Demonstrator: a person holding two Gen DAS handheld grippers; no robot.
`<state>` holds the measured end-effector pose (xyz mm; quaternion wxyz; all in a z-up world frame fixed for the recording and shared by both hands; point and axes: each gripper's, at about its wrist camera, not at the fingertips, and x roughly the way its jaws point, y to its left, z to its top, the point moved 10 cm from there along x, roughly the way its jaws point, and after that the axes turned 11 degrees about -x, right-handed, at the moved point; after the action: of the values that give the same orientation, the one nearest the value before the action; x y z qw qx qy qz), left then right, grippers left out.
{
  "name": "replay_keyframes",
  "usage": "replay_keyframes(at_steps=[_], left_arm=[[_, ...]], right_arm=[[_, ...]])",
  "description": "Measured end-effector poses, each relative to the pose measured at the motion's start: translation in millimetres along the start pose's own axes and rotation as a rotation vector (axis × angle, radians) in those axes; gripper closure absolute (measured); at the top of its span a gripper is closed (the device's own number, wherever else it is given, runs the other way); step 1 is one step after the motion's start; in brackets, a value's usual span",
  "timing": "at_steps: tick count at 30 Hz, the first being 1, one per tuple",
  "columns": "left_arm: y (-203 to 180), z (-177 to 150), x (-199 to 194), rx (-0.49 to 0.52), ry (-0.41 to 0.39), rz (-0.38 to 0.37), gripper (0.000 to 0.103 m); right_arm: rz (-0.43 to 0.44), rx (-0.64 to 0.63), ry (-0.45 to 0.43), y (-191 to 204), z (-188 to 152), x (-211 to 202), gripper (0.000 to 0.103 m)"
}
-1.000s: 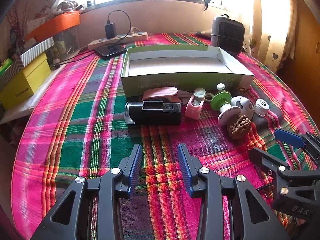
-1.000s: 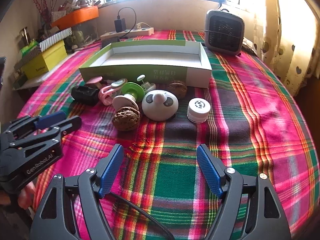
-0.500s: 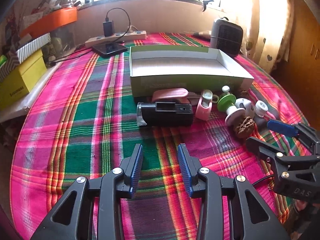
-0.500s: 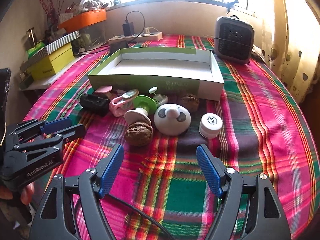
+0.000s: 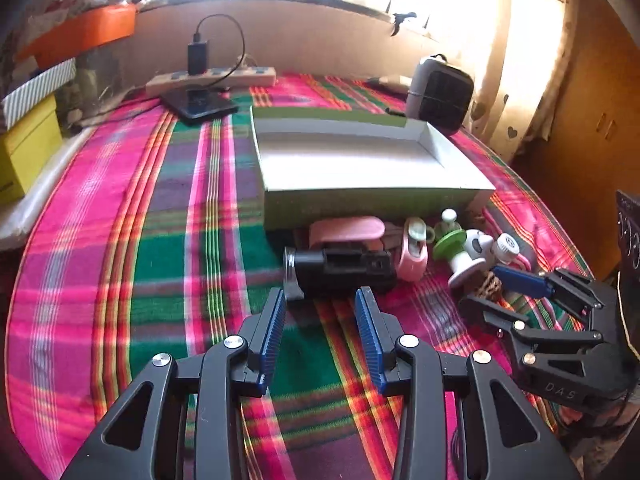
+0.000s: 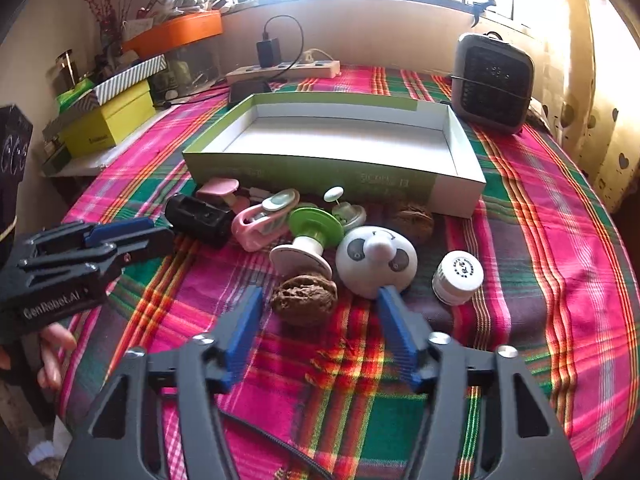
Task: Organize objects
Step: 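Close the right gripper on the walnut while the left gripper approaches the black gadget, then grasp the black rectangular gadget with the left gripper while the right gripper lifts the walnut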
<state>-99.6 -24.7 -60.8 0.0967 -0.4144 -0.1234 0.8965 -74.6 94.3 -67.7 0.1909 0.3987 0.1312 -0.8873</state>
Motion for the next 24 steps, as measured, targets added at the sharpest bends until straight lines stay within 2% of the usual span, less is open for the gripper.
replay_keyframes(at_steps=[3, 10, 15, 18, 24], left_arm=[[-2, 7, 1, 0.016, -0.018, -0.016, 0.068], [2, 11, 7, 0.003, -0.002, -0.031, 0.068], [8, 17, 6, 0.013, -0.022, -0.014, 0.068], [9, 19, 7, -0.014, -0.01, -0.048, 0.068], [-2, 15, 10, 0.003, 0.016, -0.104, 0.068]], right_arm=[[0.011, 0.004, 0.001, 0, 0, 1, 0.051], [0.023, 0.009, -0.002, 0, -1, 0, 0.068], [0.027, 0.021, -0.005, -2, -3, -2, 0.068], [0.025, 0.024, -0.005, -2, -4, -3, 0.068], [0.025, 0.027, -0.005, -3, -5, -3, 0.068]])
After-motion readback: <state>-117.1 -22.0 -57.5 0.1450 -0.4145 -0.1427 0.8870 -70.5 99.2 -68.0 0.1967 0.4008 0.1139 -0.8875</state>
